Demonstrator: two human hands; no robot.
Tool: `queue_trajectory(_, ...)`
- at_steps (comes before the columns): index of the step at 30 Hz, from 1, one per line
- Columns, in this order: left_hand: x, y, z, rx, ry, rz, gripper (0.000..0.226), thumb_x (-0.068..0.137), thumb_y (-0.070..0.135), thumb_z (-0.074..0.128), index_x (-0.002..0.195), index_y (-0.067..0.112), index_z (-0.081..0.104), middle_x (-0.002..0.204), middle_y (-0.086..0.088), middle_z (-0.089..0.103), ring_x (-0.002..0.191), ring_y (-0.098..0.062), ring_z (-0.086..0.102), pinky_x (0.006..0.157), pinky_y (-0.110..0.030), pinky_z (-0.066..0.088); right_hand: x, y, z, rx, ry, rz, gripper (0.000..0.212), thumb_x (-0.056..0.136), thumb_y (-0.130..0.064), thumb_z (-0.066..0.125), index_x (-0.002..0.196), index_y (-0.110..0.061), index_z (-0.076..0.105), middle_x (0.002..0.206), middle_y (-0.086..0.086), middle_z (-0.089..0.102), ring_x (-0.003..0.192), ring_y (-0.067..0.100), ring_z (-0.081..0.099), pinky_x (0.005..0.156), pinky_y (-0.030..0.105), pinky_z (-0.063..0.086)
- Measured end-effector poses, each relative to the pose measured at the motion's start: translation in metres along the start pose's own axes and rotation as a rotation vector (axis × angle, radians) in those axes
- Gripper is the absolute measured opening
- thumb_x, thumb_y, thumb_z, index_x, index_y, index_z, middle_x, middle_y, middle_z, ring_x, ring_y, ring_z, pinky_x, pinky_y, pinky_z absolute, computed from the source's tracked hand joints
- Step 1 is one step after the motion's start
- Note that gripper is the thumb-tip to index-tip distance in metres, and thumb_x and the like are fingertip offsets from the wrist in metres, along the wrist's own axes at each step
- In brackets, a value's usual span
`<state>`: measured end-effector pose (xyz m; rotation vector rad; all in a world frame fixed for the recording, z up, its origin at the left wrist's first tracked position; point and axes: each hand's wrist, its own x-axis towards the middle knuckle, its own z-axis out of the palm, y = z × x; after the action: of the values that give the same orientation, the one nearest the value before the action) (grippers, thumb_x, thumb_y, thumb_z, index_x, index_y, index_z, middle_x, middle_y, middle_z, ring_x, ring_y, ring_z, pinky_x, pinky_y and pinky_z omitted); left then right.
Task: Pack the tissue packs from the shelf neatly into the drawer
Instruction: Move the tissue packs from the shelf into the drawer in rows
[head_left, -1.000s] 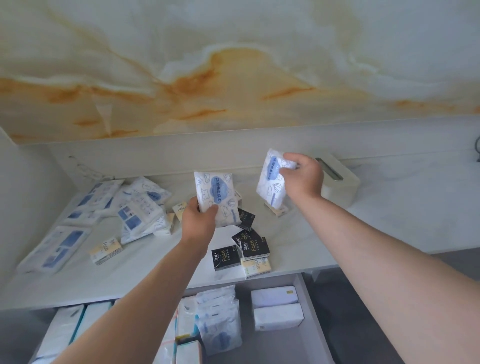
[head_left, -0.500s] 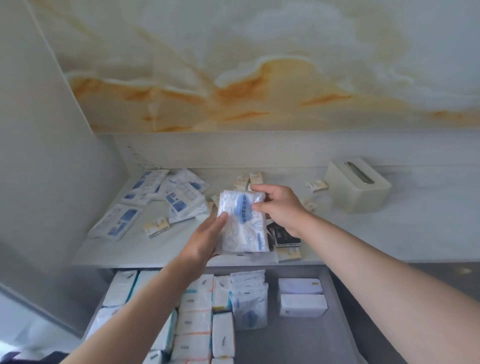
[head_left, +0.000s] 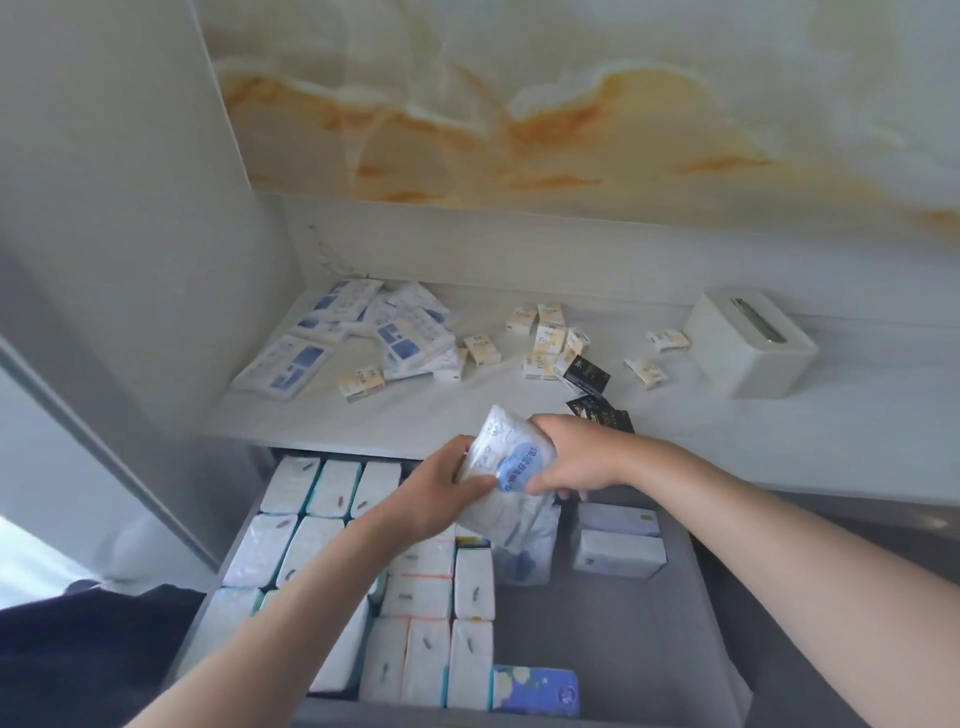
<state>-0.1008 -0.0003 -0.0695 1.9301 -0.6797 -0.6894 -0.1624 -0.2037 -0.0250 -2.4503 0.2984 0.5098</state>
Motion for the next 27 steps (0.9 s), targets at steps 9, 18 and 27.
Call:
queue_trajectory(9, 0.006, -0.041, 0.054, 0.666, -0.281, -0.046, 0.061, 0.083, 0.052, 0.067, 0.137, 0.031, 0.048, 0.132, 0.010, 0.058, 0.116, -0.016, 0.056, 0.097, -0.032, 0.046, -0.015, 0.056, 0.069, -0.279, -0.135, 0.136, 0.033, 0.081, -0.003, 0.062, 0.104, -0.022, 0.048, 0.106, 0.009, 0.056, 0.072, 0.033, 0.068, 0.043, 0.033, 0.052)
queue_trajectory(18, 0.007, -0.090, 0.081, 0.972, -0.114, 0.163, 0.066, 0.096, 0.041, 0.051, 0.153, 0.029, 0.020, 0.158, 0.004, 0.024, 0.142, -0.020, 0.025, 0.110, -0.037, 0.035, 0.018, 0.088, 0.147, -0.050, 0.069, 0.272, 0.046, 0.084, -0.003, 0.056, 0.128, -0.013, 0.046, 0.132, 0.010, 0.047, 0.118, 0.029, 0.053, 0.089, 0.033, 0.047)
queue_trajectory(27, 0.028, -0.113, 0.095, 1.023, -0.002, 0.183, 0.064, 0.091, 0.015, 0.057, 0.149, 0.026, 0.033, 0.157, -0.003, 0.027, 0.140, -0.026, 0.031, 0.105, -0.038, 0.039, 0.027, 0.095, 0.179, 0.438, 0.332, 0.494, 0.073, 0.086, -0.002, 0.053, 0.148, -0.024, 0.021, 0.135, 0.003, 0.050, 0.112, 0.023, 0.054, 0.085, 0.031, 0.048)
